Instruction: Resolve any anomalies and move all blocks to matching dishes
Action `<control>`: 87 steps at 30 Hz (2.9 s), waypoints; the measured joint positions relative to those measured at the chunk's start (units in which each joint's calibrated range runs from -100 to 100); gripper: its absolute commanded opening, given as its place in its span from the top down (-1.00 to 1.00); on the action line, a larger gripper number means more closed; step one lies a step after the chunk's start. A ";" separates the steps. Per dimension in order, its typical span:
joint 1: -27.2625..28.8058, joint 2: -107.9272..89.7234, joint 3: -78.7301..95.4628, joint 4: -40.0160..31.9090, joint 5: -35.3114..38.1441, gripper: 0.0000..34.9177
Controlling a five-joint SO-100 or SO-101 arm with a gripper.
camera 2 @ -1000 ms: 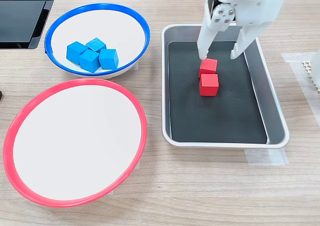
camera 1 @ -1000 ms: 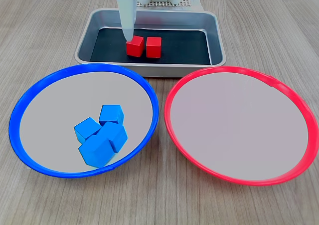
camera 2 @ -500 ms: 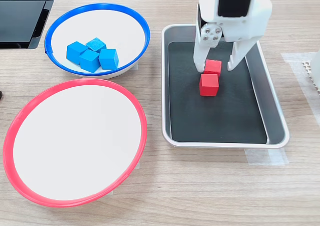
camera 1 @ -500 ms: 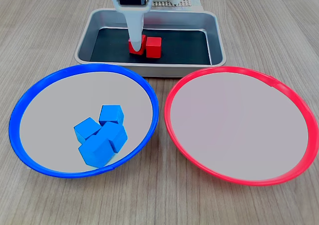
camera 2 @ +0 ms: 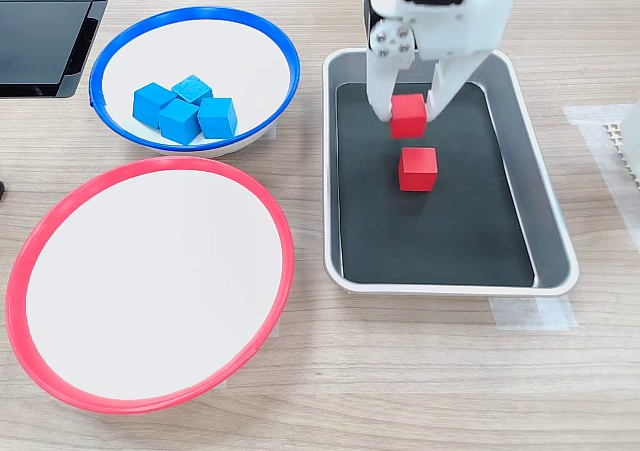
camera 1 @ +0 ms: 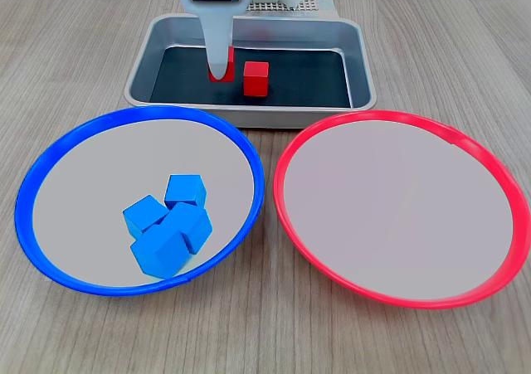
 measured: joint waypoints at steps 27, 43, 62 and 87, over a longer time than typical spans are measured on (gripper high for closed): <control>-26.37 16.88 -21.32 -26.43 8.35 0.22; -4.25 -15.86 13.16 -7.34 36.92 0.03; -5.49 -17.22 24.59 -15.09 42.93 -0.12; -7.96 -13.30 20.42 -12.40 40.93 0.98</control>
